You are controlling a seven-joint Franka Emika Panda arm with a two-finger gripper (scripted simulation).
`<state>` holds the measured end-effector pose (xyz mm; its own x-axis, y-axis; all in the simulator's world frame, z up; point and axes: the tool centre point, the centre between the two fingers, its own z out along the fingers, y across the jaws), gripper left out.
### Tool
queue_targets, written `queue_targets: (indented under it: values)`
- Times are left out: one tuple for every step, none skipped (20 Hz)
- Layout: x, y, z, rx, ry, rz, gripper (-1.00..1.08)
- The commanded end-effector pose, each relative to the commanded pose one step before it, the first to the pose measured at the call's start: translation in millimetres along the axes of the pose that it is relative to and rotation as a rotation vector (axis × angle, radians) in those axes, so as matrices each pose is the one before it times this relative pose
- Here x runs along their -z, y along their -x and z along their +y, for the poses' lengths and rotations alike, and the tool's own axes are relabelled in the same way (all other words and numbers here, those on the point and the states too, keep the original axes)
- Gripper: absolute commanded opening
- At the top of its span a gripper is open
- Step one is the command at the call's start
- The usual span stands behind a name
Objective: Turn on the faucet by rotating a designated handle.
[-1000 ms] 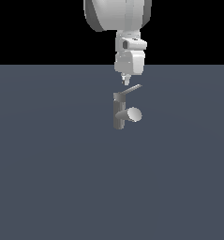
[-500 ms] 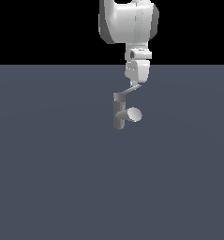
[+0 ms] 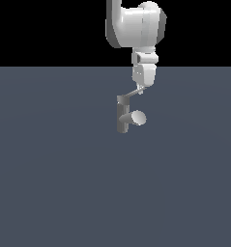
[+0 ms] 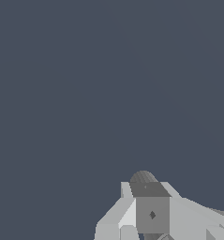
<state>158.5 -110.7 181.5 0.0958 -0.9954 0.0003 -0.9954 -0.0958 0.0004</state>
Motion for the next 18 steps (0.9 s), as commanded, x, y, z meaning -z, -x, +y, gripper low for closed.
queue_targets:
  values:
    - [0.10,0.03,-0.32,-0.00053,-0.00040,-0.00006,-1.00]
    - [0.09,-0.23,0.28,0.00000,0.00000,0.00000,-1.00]
    - [0.00,-0.18,2.09,0.00000,0.00000,0.00000,-1.00]
    - [0.00,-0.18,2.11,0.00000,0.00000,0.00000,-1.00]
    - [0.00,-0.19,2.14,0.00000,0.00000,0.00000,-1.00]
    - [0.00,-0.19,2.16,0.00000,0.00000,0.00000,-1.00]
    - [0.00,-0.19,2.19,0.00000,0.00000,0.00000,-1.00]
    - [0.00,-0.19,2.21,0.00000,0.00000,0.00000,-1.00]
    - [0.00,-0.20,2.24,0.00000,0.00000,0.00000,-1.00]
    - [0.00,-0.20,2.26,0.00000,0.00000,0.00000,-1.00]
    - [0.00,-0.20,2.28,0.00000,0.00000,0.00000,-1.00]
    - [0.00,-0.20,2.31,0.00000,0.00000,0.00000,-1.00]
    - [0.00,-0.21,2.33,0.00000,0.00000,0.00000,-1.00]
    - [0.00,-0.21,2.36,0.00000,0.00000,0.00000,-1.00]
    - [0.00,-0.21,2.38,0.00000,0.00000,0.00000,-1.00]
    - [0.00,-0.21,2.40,0.00000,0.00000,0.00000,-1.00]
    - [0.00,-0.22,2.43,0.00000,0.00000,0.00000,-1.00]
    - [0.00,-0.22,2.45,0.00000,0.00000,0.00000,-1.00]
